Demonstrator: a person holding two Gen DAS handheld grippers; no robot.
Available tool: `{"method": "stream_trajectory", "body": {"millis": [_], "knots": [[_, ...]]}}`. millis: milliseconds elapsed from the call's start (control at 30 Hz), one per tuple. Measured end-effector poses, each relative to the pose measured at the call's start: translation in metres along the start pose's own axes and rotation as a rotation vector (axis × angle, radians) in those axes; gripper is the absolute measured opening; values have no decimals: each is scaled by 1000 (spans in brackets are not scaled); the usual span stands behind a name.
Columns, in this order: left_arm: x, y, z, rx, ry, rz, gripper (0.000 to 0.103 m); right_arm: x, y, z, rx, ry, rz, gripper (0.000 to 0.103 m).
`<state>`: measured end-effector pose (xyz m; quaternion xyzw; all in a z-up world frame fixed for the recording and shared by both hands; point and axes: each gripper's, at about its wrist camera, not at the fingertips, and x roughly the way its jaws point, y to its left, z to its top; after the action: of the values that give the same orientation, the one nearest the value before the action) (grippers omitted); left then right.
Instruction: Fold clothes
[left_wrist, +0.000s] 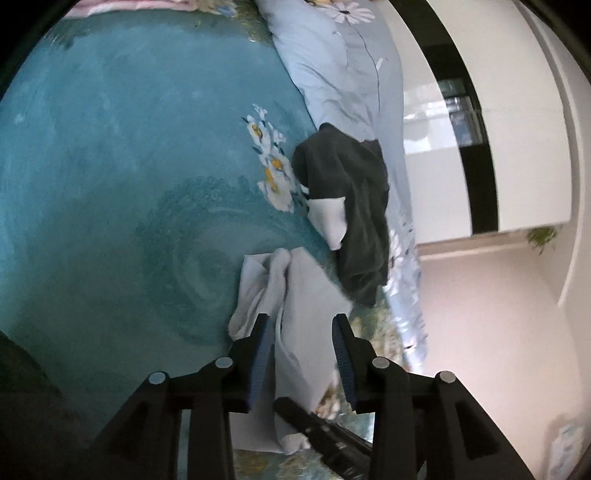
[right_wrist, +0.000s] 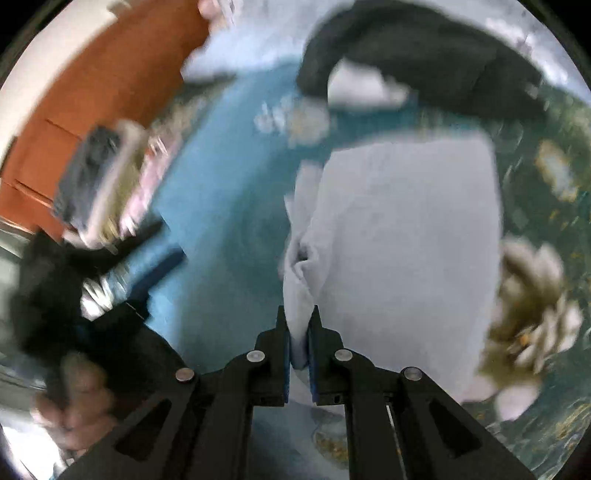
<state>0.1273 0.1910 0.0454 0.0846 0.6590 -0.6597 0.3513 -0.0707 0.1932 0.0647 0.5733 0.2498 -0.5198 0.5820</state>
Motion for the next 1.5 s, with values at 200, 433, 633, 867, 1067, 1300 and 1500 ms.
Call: {"method": "stream_trajectory", "body": {"millis": [200, 433, 633, 867, 1067, 1300, 1500], "knots": [[4, 3, -3, -9, 15, 0, 40, -18, 6, -14, -57, -50, 40, 8], [17, -5, -7, 42, 61, 68, 42, 16, 12, -20, -75, 30, 52, 9], [43, -7, 3, 76, 112, 115, 46, 21, 4, -19, -62, 75, 132, 21], [74, -9, 25, 143, 135, 146, 49, -10, -46, -25, 49, 15, 141, 41], [102, -11, 44, 201, 154, 172, 58, -21, -102, -41, 226, -30, 75, 41], [146, -2, 56, 211, 290, 155, 58, -19, -111, -37, 239, -14, 75, 41], [162, 9, 59, 157, 343, 76, 70, -6, -114, -15, 282, -2, 85, 41]]}}
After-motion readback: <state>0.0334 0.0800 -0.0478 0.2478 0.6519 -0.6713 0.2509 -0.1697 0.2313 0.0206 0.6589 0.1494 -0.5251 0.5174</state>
